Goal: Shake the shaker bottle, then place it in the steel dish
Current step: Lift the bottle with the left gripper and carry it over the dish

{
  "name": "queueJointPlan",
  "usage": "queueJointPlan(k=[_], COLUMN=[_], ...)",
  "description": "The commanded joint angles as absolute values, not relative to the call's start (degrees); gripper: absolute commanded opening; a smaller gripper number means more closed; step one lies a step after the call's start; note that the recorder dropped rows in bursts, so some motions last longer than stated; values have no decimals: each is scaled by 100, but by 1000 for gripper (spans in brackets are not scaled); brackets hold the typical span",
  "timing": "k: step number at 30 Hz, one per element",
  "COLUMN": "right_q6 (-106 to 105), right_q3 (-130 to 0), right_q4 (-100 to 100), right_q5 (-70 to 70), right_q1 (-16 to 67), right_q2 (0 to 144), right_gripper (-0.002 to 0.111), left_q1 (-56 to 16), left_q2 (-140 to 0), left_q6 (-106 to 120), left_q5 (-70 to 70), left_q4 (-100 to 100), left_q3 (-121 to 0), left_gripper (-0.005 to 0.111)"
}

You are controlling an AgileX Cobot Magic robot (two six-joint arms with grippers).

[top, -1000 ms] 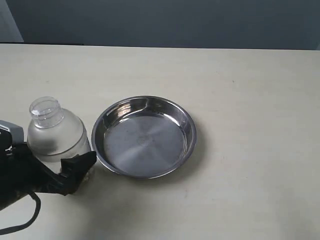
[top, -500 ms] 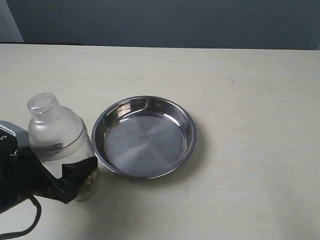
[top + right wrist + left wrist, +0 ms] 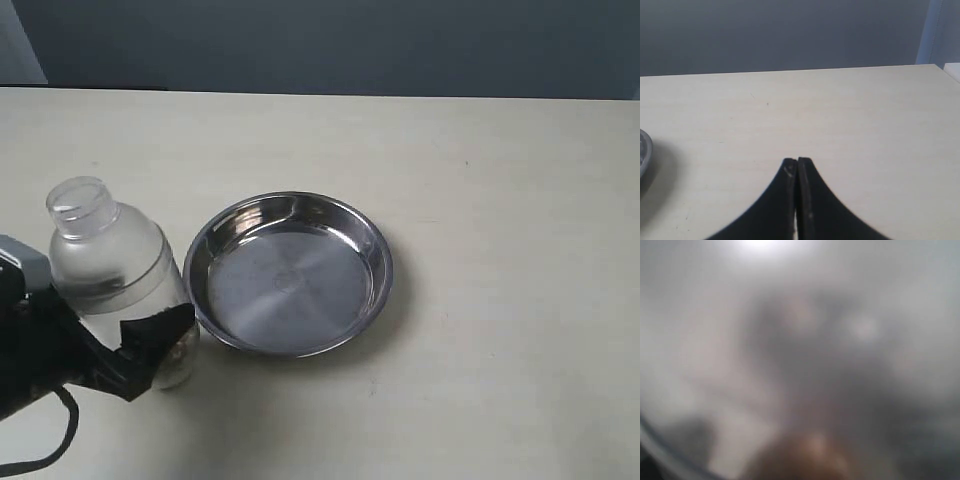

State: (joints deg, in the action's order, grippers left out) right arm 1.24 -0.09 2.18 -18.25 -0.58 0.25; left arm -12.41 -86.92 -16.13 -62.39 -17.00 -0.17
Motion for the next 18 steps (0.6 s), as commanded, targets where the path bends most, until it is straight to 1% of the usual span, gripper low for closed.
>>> queueJointPlan(k=[1, 3, 8, 13, 15, 18], right_q6=[114, 114, 114, 114, 114, 114], right_q3=[0, 0, 0, 0, 0, 0], right_q4=[204, 204, 204, 204, 204, 204], right_q5=[-1757, -1757, -1757, -1757, -1757, -1757], right_q1=[-50, -50, -50, -50, -50, -50], right_q2=[0, 0, 0, 0, 0, 0], right_gripper=[-1, -1, -1, -1, -1, -1], left_q1=[-1264, -1264, -1264, -1264, -1319, -1576], left_q2=[-8279, -8078, -7587, -7086, -7021, -7080], left_q6=[-1649, -1649, -1708, -2888, -3433, -3983], left_q5=[-6112, -5776, -5623, -5109, -4548, -3211], left_q4=[-1670, -1602, -1435, -2701, -3430, -4315], left_q3=[0, -22, -267, -1228, -1873, -2739], left_gripper=[0, 0, 0, 0, 0, 0])
